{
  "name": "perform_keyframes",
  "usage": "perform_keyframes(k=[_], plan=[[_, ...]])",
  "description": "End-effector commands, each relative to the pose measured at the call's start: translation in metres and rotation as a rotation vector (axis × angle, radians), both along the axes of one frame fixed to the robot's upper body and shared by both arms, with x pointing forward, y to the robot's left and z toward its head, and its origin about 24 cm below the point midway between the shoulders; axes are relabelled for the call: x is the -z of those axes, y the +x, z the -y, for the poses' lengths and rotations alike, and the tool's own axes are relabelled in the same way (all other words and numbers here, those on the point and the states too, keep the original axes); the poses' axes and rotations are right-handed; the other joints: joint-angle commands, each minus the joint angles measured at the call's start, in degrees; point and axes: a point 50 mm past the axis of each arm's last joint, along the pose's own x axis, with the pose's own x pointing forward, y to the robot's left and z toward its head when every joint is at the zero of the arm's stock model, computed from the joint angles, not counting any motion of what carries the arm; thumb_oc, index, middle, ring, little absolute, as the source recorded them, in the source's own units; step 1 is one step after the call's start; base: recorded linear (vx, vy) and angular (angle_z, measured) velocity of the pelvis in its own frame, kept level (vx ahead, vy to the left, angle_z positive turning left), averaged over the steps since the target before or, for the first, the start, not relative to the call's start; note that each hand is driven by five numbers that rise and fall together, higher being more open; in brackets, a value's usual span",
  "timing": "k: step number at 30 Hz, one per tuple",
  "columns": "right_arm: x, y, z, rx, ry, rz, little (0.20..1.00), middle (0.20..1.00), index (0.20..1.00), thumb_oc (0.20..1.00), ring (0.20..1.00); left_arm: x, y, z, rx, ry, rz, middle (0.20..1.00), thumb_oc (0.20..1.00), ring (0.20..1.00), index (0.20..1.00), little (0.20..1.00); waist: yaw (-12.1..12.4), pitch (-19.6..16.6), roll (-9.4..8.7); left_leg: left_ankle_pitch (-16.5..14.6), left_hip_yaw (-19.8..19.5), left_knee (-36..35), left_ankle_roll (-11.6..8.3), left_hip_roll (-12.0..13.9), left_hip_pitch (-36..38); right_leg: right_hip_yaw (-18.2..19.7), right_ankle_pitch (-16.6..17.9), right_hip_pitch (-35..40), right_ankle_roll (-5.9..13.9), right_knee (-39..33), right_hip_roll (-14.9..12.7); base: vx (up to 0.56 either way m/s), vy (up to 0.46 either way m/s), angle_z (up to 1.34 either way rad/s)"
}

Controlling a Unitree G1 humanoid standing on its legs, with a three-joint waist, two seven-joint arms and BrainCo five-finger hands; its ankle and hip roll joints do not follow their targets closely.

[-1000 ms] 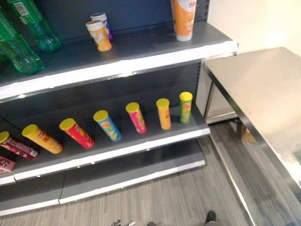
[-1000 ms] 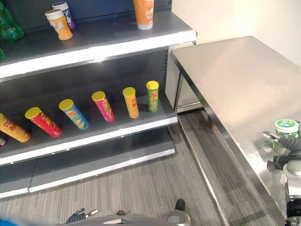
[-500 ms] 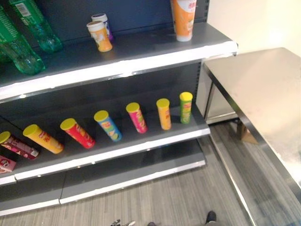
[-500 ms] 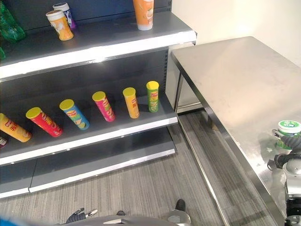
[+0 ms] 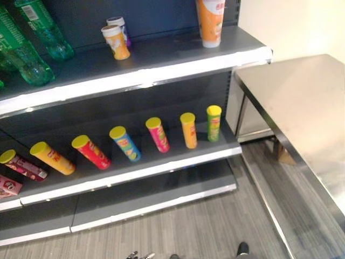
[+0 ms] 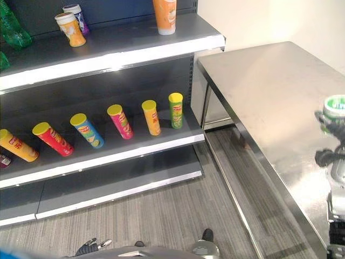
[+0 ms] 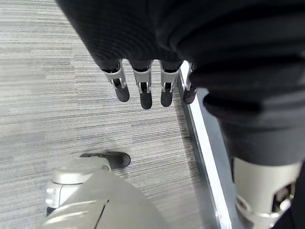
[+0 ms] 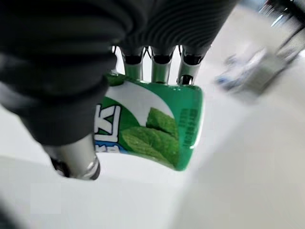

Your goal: Put the goods on the table back onto the shelves and tidy them up.

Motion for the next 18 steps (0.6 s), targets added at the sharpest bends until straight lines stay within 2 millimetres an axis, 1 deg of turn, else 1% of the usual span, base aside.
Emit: perform_keyframes(k=[1, 2, 3, 4, 6, 7, 8, 10, 11, 12, 13, 15, 16, 17, 18], plan=[[-0.052, 0.002, -0.026, -0.159, -0.023, 0.294, 0.2, 0.2, 0.2, 0.2, 0.2, -0.013, 0.031, -0.025, 0.003, 0.074, 0.088, 1.0, 1.0, 1.0, 1.0, 1.0, 1.2, 0.0, -4.78, 10.3, 5.5, -1.0, -5.24, 5.0, -5.3, -1.4, -11.6, 4.0, -3.1, 1.2, 3.9, -0.13, 0.004, 0.49], [-0.059, 0.0, -0.029, -0.187, -0.032, 0.325, 0.2, 0.2, 0.2, 0.2, 0.2, -0.013, 0.036, -0.024, 0.008, 0.075, 0.094, 1.0, 1.0, 1.0, 1.0, 1.0, 1.0, 0.4, -4.97, 11.1, 8.3, -1.0, -4.49, 5.7, -6.7, -3.2, -11.6, 4.0, -3.01, 1.3, 3.4, -0.12, 0.052, 0.83], [-0.07, -0.001, -0.036, -0.207, -0.067, 0.344, 0.2, 0.2, 0.2, 0.2, 0.2, -0.014, 0.039, -0.022, 0.017, 0.067, 0.105, 1.0, 1.0, 1.0, 1.0, 1.0, 1.1, 0.4, -5.18, 11.0, 13.1, -0.1, -3.68, 6.9, -7.3, -4.8, -12.0, 4.2, -2.99, 1.4, 2.9, -0.07, 0.049, 1.05], [-0.07, 0.0, -0.036, -0.207, -0.067, 0.344, 0.2, 0.2, 0.2, 0.2, 0.2, -0.014, 0.039, -0.022, 0.016, 0.067, 0.106, 1.0, 1.0, 1.0, 1.0, 1.0, 1.0, 0.4, -5.18, 10.9, 13.1, 0.0, -3.67, 6.9, -7.3, -4.8, -12.0, 4.2, -2.99, 1.4, 2.8, -0.05, 0.067, 1.28], [-0.079, -0.003, -0.042, -0.23, -0.102, 0.358, 0.2, 0.2, 0.2, 0.2, 0.2, -0.014, 0.042, -0.022, 0.021, 0.069, 0.107, 1.0, 1.0, 1.0, 1.0, 1.0, 0.7, 0.2, -5.25, 11.2, 16.8, 0.8, -3.58, 8.3, -7.4, -6.8, -11.7, 4.4, -2.83, 1.7, 2.1, 0.01, 0.075, 1.04], [-0.084, -0.005, -0.043, -0.234, -0.12, 0.371, 0.2, 0.2, 0.2, 0.2, 0.2, -0.014, 0.042, -0.022, 0.02, 0.069, 0.105, 1.0, 1.0, 1.0, 1.0, 1.0, 0.4, -0.4, -5.14, 10.5, 18.0, 0.0, -3.92, 9.0, -6.4, -7.1, -12.4, 5.0, -2.45, 1.7, 1.9, 0.09, 0.114, 0.57], [-0.088, -0.006, -0.045, -0.241, -0.135, 0.378, 0.2, 0.2, 0.2, 0.2, 0.2, -0.013, 0.041, -0.021, 0.02, 0.068, 0.101, 1.0, 1.0, 1.0, 1.0, 1.0, 0.4, -0.6, -4.82, 10.6, 19.1, -0.2, -3.8, 9.3, -5.9, -7.8, -12.2, 5.4, -2.17, 1.9, 1.5, 0.12, 0.147, 0.5], [-0.089, -0.007, -0.047, -0.252, -0.139, 0.377, 0.2, 0.2, 0.2, 0.2, 0.2, -0.012, 0.037, -0.02, 0.021, 0.066, 0.088, 1.0, 1.0, 1.0, 1.0, 1.0, 0.6, -1.1, -4.52, 10.2, 19.6, -0.6, -3.73, 9.0, -5.5, -8.2, -12.0, 5.6, -1.87, 2.1, 1.2, 0.07, 0.126, 0.7], [-0.091, -0.007, -0.049, -0.26, -0.135, 0.389, 0.2, 0.2, 0.2, 0.2, 0.2, -0.01, 0.032, -0.019, 0.027, 0.068, 0.071, 1.0, 1.0, 1.0, 1.0, 1.0, 0.9, -1.6, -4.49, 9.6, 19.5, -0.4, -3.53, 8.6, -5.4, -8.4, -11.7, 6.0, -1.56, 2.1, 0.6, 0.14, 0.324, 0.65], [-0.093, -0.003, -0.058, -0.305, -0.134, 0.4, 0.2, 0.2, 0.2, 0.2, 0.2, -0.009, 0.027, -0.022, 0.035, 0.077, 0.048, 1.0, 1.0, 1.0, 1.0, 1.0, 2.2, -2.2, -5.19, 6.7, 18.6, 2.3, -2.61, 6.4, -5.9, -8.7, -10.7, 6.5, -0.34, 3.3, -2.5, 0.14, 0.334, 0.41], [-0.093, -0.002, -0.058, -0.306, -0.132, 0.4, 0.2, 0.2, 0.2, 0.2, 0.2, -0.009, 0.027, -0.022, 0.034, 0.078, 0.048, 1.0, 1.0, 1.0, 1.0, 1.0, 2.1, -2.2, -5.37, 6.4, 18.6, 2.6, -2.46, 6.2, -6.1, -8.7, -10.7, 6.4, -0.17, 3.4, -2.8, 0.12, 0.333, 0.05], [-0.094, 0.0, -0.061, -0.32, -0.132, 0.401, 0.2, 0.2, 0.2, 0.2, 0.2, -0.009, 0.025, -0.025, 0.033, 0.087, 0.041, 1.0, 1.0, 1.0, 1.0, 1.0, 2.8, -2.5, -6.27, 5.0, 18.1, 3.7, -1.65, 4.3, -6.7, -8.9, -9.9, 6.3, 0.57, 4.6, -5.1, 0.06, 0.239, 0.15], [-0.096, 0.001, -0.065, -0.341, -0.129, 0.405, 0.2, 0.2, 0.2, 0.2, 0.2, -0.011, 0.026, -0.028, 0.039, 0.103, 0.043, 1.0, 1.0, 1.0, 1.0, 1.0, 3.1, -2.5, -7.0, 3.5, 17.9, 4.1, -0.7, 2.4, -7.0, -9.0, -9.0, 5.8, 1.54, 5.8, -7.5, 0.06, 0.256, 0.27], [-0.096, 0.001, -0.065, -0.342, -0.127, 0.405, 0.2, 0.2, 0.2, 0.2, 0.2, -0.011, 0.026, -0.029, 0.038, 0.104, 0.044, 1.0, 1.0, 1.0, 1.0, 1.0, 3.1, -2.6, -7.21, 3.4, 18.0, 4.2, -0.52, 2.2, -7.1, -8.9, -9.0, 5.6, 1.73, 6.0, -7.8, 0.05, 0.336, 0.19], [-0.097, 0.004, -0.071, -0.375, -0.123, 0.409, 0.2, 0.2, 0.2, 0.2, 0.2, -0.012, 0.026, -0.031, 0.041, 0.112, 0.049, 1.0, 1.0, 1.0, 1.0, 1.0, 3.6, -2.6, -7.65, 2.2, 17.8, 4.3, 0.52, 0.3, -7.3, -8.7, -8.0, 4.8, 2.71, 7.1, -9.8, 0.02, 0.185, 0.13]])
